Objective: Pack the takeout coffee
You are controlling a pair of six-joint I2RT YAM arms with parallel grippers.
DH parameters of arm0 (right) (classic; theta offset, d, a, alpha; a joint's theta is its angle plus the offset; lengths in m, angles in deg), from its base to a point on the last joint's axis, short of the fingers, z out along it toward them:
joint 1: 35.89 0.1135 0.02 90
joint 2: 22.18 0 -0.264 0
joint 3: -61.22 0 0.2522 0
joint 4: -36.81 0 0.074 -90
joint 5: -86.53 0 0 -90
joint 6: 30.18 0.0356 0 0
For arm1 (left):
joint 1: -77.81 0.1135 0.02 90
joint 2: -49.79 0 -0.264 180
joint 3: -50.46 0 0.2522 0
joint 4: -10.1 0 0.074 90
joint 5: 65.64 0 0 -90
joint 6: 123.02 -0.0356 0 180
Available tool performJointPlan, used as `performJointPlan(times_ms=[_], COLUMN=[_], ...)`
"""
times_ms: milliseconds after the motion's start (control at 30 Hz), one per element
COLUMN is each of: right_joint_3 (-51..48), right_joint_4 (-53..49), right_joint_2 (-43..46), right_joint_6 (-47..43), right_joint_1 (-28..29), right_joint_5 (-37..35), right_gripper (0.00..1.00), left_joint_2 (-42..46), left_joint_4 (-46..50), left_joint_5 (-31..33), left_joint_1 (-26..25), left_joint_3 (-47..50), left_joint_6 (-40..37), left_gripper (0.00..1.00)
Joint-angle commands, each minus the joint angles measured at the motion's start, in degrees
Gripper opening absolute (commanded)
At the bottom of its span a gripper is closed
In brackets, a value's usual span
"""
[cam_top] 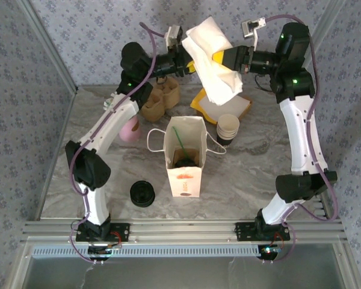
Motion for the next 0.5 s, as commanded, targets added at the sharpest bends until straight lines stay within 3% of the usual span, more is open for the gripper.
performJointPlan(times_ms=[0,167,300,400,467], right_joint_3=[1.02,-2.64,-9.54,-16.71,-21.32], right_joint_4=[-3.19,-4.95,-1.49,4.39,8.74], right_joint_2=[3.32,7.07,11.63,15.59,17.77], right_joint_6=[-3.64,-7.4,-10.09,-11.38,-11.93], right_joint_1=[-0.26,0.25,3.18,8.03,12.17], right_joint_5=[-1.53,-6.15,-11.89,-18.22,-23.45], right_gripper=[0.0,0.0,0.0,0.0,0.0], left_joint_2=[9.02,20.29,24.79,27.74,29.63], left_joint_4=[3.64,7.11,12.85,25.67,33.49], left_joint_5=[4.85,11.03,6.66,4.56,6.75], left_joint_1=[3.43,7.88,6.93,2.63,-1.53], left_joint_3=[3.69,16.59,18.47,17.03,16.95], left_joint_6=[-8.74,-18.74,-29.19,-46.87,-59.11], left_gripper=[0.49,0.86,0.95,0.98,1.0])
